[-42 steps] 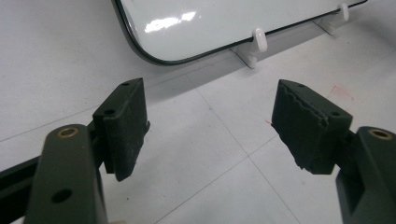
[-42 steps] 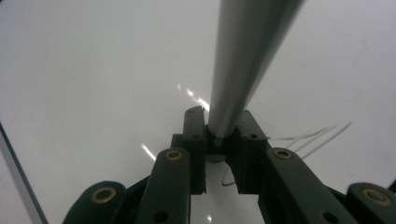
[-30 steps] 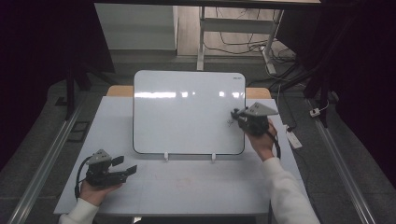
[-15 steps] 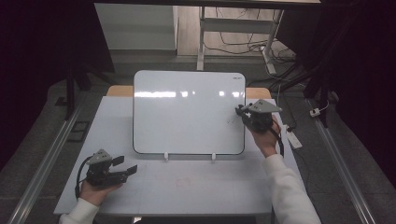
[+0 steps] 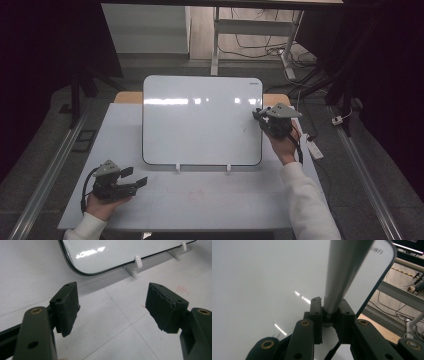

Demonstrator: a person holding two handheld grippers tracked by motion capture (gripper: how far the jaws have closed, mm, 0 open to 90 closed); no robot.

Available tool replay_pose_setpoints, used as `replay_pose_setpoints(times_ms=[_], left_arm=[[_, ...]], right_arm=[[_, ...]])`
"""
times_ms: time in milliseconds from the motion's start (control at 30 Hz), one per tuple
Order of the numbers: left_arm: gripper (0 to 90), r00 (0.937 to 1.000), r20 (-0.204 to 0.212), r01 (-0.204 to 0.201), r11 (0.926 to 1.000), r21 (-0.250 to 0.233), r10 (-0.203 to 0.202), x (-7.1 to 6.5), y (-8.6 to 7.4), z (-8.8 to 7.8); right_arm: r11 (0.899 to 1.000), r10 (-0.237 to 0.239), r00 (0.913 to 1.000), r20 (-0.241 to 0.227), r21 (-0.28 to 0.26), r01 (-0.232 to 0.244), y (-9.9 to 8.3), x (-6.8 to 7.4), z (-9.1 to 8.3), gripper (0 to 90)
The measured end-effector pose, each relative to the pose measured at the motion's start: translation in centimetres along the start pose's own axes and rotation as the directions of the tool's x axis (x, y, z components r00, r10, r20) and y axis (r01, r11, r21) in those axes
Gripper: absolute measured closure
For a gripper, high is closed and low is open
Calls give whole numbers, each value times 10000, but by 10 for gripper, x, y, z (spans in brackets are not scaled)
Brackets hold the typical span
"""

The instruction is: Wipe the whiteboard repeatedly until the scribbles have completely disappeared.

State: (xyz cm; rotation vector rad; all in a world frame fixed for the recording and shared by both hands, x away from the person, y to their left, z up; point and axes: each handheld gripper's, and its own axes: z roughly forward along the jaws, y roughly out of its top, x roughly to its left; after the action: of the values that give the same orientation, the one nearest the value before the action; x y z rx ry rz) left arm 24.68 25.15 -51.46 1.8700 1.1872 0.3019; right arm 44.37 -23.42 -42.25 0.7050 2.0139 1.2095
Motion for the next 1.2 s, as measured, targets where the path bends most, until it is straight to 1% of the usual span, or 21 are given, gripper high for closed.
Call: replay_pose_setpoints(times_ms=[33, 100, 167, 267, 300, 367, 433, 500, 533, 600, 667, 733, 800, 867, 900, 933, 1000, 1067, 1100, 1133, 1200], left_arm=[[273, 10000, 14, 5, 10000, 3, -5, 0, 0, 0], [273, 10000, 35, 31, 10000, -14, -31, 1, 0, -1], [273, 10000, 39, 36, 10000, -33, -36, 1, 0, -1], [273, 10000, 19, 41, 10000, -18, -41, 1, 0, -1], [273, 10000, 18, 23, 10000, -12, -23, 0, 0, -1], [273, 10000, 16, 1, 10000, -24, -1, -1, 0, 0], [273, 10000, -9, -6, 10000, -29, 6, -2, 0, -1], [273, 10000, -10, -9, 10000, -32, 9, -2, 0, -1], [273, 10000, -1, -10, 10000, -29, 10, -2, 0, -1], [273, 10000, 36, 8, 10000, -26, -8, -1, 0, -1], [273, 10000, 46, 55, 10000, -28, -55, 0, 0, -1], [273, 10000, 51, 63, 10000, -28, -63, 0, 0, -1], [273, 10000, 36, 27, 10000, -11, -27, -1, 0, 0], [273, 10000, 47, 4, 10000, -20, -4, -2, 0, 0], [273, 10000, 51, -4, 10000, -36, 4, -3, 0, -1], [273, 10000, 42, -2, 10000, -48, 2, -3, 0, -1], [273, 10000, 22, 9, 10000, -42, -9, -1, 0, -1], [273, 9999, 22, 100, 9999, -35, -100, 0, 0, -1], [273, 9999, 23, 98, 9999, -25, -98, 0, 0, -1], [273, 10000, 35, 83, 10000, -12, -83, 0, 0, 0], [273, 10000, 34, 41, 10000, -10, -41, -1, 0, 0]], right_arm=[[10000, 62, 10000, -8, -28, -62, 0, 0, 0, 772], [10000, 12, 9995, -316, 29, -11, -4, 6, -1, 772], [9984, -465, 9958, -788, 292, 489, -13, 20, -5, 772], [9935, -930, 9870, -1307, 525, 1006, -23, 35, -10, 772], [9924, -1036, 9862, -1294, 534, 1113, -23, 35, -11, 772], [9945, -894, 9901, -1086, 447, 947, -19, 29, -8, 772], [9979, -607, 9958, -692, 190, 622, -11, 18, -3, 772], [9997, -243, 9984, -506, 75, 248, -6, 11, 0, 772], [9997, -227, 9986, -479, 48, 230, -6, 13, 0, 772], [9990, -393, 9964, -755, 159, 406, -10, 22, -2, 772], [9962, -772, 9901, -1169, 309, 813, -21, 38, -6, 772], [9939, -981, 9867, -1293, 378, 1038, -28, 46, -10, 772], [9954, -848, 9894, -1176, 336, 893, -28, 42, -11, 772], [9975, -633, 9962, -591, 284, 650, -24, 32, -11, 772], [9987, -431, 9978, -499, 232, 443, -22, 27, -11, 772], [9994, -256, 9981, -553, 197, 267, -21, 24, -11, 772], [9992, -279, 9970, -724, 258, 298, -23, 30, -11, 772], [9961, -747, 9905, -1151, 376, 795, -27, 44, -10, 772], [9933, -1028, 9872, -1219, 397, 1083, -28, 50, -10, 772], [9928, -1072, 9873, -1169, 400, 1125, -27, 51, -9, 772], [9962, -789, 9912, -1059, 273, 822, -24, 45, -7, 772]])
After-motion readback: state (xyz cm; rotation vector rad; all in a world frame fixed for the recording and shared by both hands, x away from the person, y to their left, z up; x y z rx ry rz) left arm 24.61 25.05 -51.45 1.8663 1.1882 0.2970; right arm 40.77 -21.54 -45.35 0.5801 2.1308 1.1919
